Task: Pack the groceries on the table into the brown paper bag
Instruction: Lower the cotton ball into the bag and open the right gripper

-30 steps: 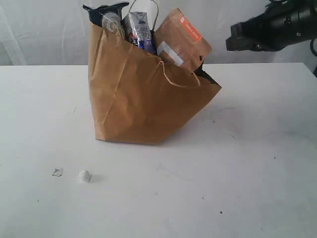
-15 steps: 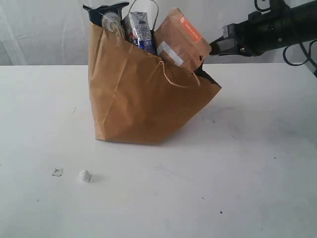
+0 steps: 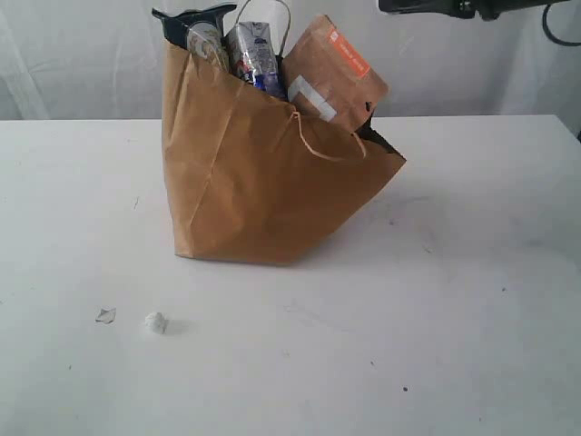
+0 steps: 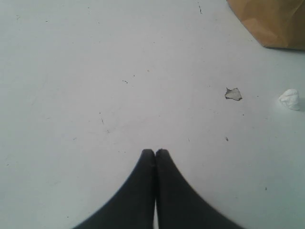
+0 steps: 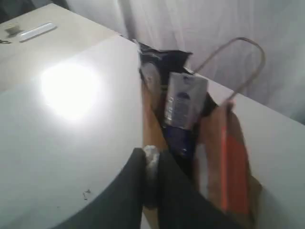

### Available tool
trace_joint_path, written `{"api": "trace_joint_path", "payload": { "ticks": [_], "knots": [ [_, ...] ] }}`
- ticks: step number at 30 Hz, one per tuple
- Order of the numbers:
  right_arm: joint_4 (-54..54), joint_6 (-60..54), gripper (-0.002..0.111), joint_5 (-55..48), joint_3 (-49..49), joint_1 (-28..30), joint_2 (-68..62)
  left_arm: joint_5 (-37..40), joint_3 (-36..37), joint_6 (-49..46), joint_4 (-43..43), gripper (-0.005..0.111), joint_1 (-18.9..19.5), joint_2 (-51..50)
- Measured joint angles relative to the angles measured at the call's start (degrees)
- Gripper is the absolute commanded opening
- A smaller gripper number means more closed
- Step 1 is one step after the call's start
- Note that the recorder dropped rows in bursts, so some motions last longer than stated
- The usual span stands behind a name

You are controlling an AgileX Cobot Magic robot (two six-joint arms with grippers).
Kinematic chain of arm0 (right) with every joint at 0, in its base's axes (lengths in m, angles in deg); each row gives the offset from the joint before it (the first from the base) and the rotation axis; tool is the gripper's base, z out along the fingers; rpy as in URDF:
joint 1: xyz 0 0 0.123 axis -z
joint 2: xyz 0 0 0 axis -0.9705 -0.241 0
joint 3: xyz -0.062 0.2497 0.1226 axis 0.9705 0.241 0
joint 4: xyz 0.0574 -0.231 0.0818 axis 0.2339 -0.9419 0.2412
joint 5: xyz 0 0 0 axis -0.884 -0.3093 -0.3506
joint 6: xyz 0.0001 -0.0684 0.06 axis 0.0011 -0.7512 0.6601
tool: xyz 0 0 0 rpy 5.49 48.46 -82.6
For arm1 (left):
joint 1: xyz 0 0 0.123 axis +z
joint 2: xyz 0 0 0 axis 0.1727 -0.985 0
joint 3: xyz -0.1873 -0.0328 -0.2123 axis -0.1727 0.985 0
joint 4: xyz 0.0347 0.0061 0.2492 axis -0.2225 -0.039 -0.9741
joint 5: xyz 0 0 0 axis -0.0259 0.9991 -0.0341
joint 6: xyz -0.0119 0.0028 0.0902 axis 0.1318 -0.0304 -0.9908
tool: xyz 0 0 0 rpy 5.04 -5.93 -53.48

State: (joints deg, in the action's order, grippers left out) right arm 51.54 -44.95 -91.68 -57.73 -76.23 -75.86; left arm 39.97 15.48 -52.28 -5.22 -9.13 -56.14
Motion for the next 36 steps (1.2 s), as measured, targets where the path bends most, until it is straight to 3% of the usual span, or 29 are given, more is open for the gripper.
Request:
{"api": "trace_joint_path", "payload": {
  "ticks": [5,11,15,26,32,36],
  "knots": [
    [7.6,-5.9,0.0,-1.01,0.0,-3.51,-0.59,0.0,0.0,0.0,0.0,0.0,0.0,0.0],
    [14.08,-14.12,0.0,8.21,-0.1,-9.56,-3.43,0.0,0.0,0.0,0.0,0.0,0.0,0.0],
    [15.08,-16.61,0.0,14.69,-0.1,-13.0,-5.86,0.0,0.0,0.0,0.0,0.0,0.0,0.0],
    [15.44,-25.86,0.001,20.08,-0.1,-17.22,-12.36,0.0,0.0,0.0,0.0,0.0,0.0,0.0],
    [15.44,-29.03,0.016,29.21,-0.1,-17.46,-12.74,0.0,0.0,0.0,0.0,0.0,0.0,0.0],
    [15.32,-29.16,0.042,29.71,-0.1,-17.46,-12.97,0.0,0.0,0.0,0.0,0.0,0.0,0.0]
  ]
}}
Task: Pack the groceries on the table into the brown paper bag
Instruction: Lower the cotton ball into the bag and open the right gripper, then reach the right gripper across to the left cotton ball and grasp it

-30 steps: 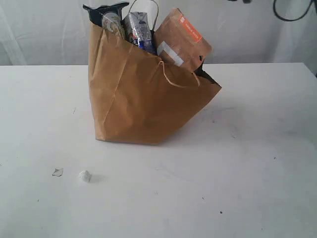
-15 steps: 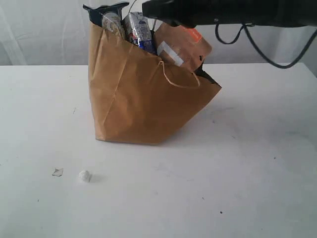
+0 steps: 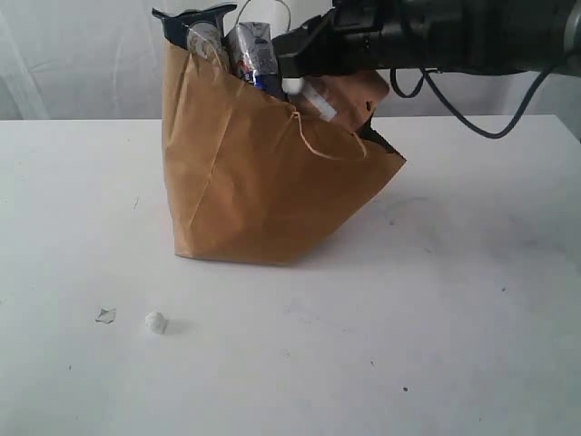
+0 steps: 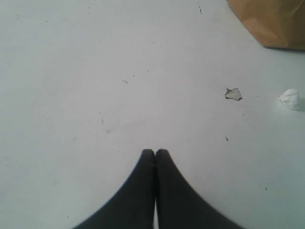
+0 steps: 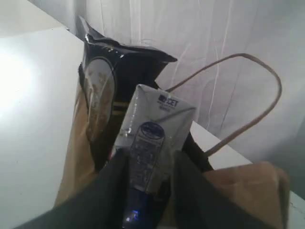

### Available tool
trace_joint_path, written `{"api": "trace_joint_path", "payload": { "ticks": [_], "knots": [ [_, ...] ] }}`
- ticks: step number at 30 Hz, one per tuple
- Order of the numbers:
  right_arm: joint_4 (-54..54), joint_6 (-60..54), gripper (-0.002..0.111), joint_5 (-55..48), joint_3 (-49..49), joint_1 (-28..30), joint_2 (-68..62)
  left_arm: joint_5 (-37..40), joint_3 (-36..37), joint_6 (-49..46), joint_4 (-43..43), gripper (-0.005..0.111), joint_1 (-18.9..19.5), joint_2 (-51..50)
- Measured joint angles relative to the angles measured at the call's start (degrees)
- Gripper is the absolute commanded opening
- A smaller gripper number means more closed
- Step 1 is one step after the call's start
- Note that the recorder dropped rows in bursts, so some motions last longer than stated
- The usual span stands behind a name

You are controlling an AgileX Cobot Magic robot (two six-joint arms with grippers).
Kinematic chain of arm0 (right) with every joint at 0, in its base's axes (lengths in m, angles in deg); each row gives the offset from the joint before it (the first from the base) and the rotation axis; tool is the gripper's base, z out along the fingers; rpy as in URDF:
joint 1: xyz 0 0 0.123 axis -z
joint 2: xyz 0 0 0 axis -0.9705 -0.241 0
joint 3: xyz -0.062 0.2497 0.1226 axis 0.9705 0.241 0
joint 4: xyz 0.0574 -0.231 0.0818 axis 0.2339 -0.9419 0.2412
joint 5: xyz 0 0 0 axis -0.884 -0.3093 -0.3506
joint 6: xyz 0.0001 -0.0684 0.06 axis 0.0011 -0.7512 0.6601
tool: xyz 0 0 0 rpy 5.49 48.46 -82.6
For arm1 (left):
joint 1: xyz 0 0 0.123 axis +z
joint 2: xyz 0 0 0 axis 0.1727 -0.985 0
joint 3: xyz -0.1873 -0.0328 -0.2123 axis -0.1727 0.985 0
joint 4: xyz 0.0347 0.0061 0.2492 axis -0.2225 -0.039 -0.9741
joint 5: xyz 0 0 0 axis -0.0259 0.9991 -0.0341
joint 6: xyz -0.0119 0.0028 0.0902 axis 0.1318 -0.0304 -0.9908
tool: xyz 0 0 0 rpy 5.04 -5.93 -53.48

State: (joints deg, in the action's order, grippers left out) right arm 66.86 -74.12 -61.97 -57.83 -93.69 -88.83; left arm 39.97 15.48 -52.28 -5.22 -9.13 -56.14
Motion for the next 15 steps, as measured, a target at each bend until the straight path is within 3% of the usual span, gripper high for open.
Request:
{"api": "trace_joint_path", "payload": {
  "ticks": [2,7,9,13,15],
  "knots": [
    [0.0,-0.11,0.05,-0.24,0.0,-0.13,0.0,0.0,0.0,0.0,0.0,0.0,0.0,0.0],
    [-0.11,0.45,0.048,-1.93,0.0,-0.13,0.0,0.0,0.0,0.0,0.0,0.0,0.0,0.0],
    [-0.11,3.73,0.039,-4.39,0.0,-0.13,0.0,0.0,0.0,0.0,0.0,0.0,0.0,0.0],
    [-3.25,10.85,0.001,-8.98,0.0,-0.13,1.41,0.0,0.0,0.0,0.0,0.0,0.0,0.0],
    [-5.59,12.27,0.0,-9.5,0.0,-0.13,2.14,0.0,0.0,0.0,0.0,0.0,0.0,0.0]
  ]
}}
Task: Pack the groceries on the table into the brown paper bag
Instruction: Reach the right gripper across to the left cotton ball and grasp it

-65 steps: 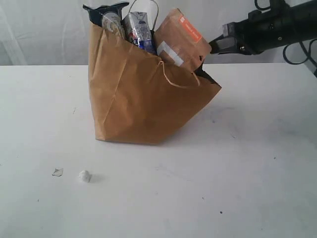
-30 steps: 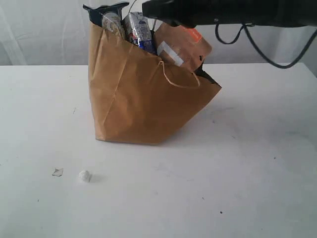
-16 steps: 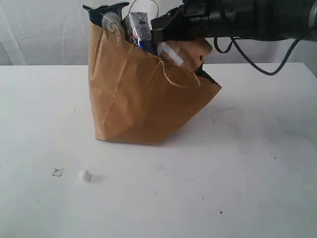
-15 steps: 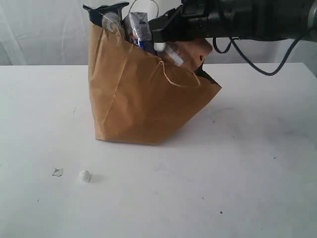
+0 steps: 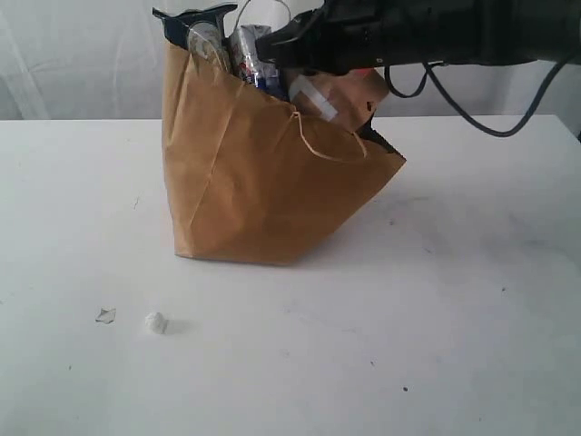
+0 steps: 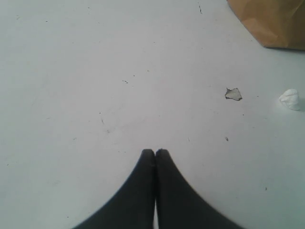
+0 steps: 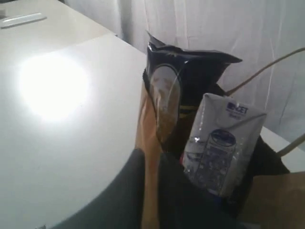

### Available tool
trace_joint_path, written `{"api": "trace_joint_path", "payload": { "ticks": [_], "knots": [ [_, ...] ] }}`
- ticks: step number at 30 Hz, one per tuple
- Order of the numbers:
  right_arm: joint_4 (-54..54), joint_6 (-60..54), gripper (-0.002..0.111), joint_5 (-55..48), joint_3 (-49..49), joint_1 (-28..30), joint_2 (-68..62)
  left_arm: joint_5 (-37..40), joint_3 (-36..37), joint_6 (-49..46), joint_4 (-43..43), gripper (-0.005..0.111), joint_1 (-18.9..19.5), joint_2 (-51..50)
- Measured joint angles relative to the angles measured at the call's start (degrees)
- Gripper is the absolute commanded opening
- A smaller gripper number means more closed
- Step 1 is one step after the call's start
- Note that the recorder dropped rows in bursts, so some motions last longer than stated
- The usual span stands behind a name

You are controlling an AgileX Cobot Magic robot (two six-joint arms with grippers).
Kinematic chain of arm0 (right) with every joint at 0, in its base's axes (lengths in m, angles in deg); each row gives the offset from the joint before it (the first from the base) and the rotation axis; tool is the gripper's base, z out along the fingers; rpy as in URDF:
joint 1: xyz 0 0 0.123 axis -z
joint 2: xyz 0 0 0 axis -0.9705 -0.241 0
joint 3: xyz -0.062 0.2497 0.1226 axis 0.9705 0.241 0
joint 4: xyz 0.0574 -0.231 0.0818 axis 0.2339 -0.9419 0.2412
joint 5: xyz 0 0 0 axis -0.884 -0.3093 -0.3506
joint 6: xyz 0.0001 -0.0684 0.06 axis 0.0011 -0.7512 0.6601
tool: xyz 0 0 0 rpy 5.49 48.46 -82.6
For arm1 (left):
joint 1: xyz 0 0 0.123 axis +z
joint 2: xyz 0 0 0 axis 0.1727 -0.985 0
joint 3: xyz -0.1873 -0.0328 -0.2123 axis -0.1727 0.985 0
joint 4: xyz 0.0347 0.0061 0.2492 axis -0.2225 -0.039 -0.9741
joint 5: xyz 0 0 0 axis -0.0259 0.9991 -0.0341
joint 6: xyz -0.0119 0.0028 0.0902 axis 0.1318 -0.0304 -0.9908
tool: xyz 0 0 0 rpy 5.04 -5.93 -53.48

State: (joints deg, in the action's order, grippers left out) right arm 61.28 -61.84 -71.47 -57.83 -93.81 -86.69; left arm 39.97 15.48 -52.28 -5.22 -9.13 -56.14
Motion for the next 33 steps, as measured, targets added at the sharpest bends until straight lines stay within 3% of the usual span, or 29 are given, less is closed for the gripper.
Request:
{"api": "trace_joint_path", "payload": {
  "ticks": [10,18,24,33],
  "knots": [
    [-15.37,4.75,0.0,-5.46,0.0,-2.01,0.44,0.0,0.0,0.0,0.0,0.0,0.0,0.0],
    [-30.17,8.43,0.0,3.68,0.0,-11.86,0.23,0.0,0.0,0.0,0.0,0.0,0.0,0.0],
    [-31.35,8.19,0.0,11.39,0.0,-19.3,-4.78,0.0,0.0,0.0,0.0,0.0,0.0,0.0],
    [-31.89,8.42,0.001,8.49,0.0,-27.54,-15.59,0.0,0.0,0.0,0.0,0.0,0.0,0.0]
  ]
}}
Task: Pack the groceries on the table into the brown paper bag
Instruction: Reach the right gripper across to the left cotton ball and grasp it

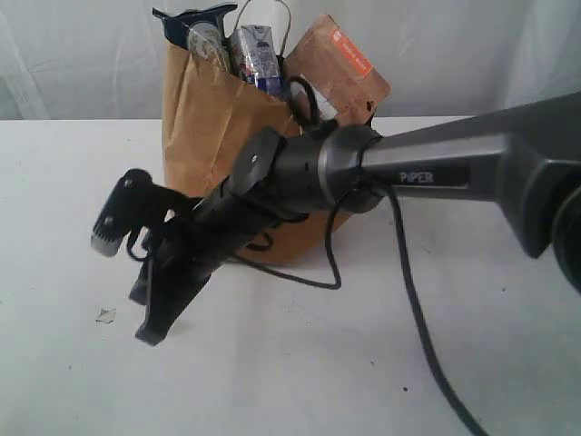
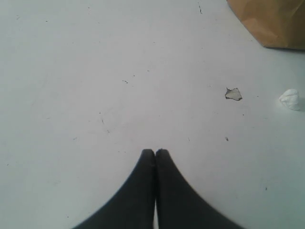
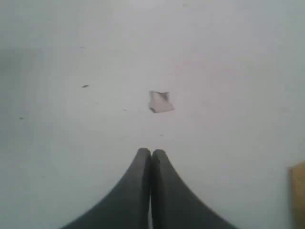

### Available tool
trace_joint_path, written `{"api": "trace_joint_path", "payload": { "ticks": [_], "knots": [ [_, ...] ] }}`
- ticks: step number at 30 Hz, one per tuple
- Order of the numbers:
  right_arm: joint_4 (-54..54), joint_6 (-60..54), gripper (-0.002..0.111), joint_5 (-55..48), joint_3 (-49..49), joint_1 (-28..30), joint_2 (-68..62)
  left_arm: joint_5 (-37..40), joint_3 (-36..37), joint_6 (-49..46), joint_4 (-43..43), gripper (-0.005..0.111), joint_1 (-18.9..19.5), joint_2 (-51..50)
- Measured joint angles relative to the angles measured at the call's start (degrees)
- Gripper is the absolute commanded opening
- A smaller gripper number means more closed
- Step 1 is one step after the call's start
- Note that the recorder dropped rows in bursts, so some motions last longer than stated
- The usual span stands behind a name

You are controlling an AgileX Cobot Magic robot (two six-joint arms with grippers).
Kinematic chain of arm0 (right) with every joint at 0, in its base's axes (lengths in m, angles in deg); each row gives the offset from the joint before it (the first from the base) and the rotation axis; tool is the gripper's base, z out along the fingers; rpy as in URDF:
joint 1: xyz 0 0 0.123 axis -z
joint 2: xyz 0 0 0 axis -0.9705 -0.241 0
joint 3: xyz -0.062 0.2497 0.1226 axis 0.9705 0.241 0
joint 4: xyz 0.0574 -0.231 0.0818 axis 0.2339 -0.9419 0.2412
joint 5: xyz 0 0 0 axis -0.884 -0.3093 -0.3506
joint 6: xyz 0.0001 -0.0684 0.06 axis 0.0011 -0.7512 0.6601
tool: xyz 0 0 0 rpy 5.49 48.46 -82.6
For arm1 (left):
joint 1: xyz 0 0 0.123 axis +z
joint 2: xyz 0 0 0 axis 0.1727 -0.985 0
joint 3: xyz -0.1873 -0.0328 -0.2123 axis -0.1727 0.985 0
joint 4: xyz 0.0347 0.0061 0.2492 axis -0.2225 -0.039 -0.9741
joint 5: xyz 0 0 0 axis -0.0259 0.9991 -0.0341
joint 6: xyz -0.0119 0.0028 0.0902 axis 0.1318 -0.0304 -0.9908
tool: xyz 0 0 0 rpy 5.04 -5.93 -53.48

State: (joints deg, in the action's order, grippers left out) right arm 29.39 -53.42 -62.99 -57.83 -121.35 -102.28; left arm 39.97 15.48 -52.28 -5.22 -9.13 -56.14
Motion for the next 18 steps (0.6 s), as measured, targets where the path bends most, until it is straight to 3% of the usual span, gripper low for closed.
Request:
{"api": "trace_joint_path", "payload": {
  "ticks": [7,11,18],
  "knots": [
    [-1.42,0.32,0.028,-4.25,0.0,-2.92,-0.43,0.0,0.0,0.0,0.0,0.0,0.0,0.0],
    [-9.73,4.41,0.044,-4.31,0.0,-2.91,-0.68,0.0,0.0,0.0,0.0,0.0,0.0,0.0],
    [-18.76,11.62,0.048,4.18,0.0,-2.91,-1.71,0.0,0.0,0.0,0.0,0.0,0.0,0.0]
  ]
}}
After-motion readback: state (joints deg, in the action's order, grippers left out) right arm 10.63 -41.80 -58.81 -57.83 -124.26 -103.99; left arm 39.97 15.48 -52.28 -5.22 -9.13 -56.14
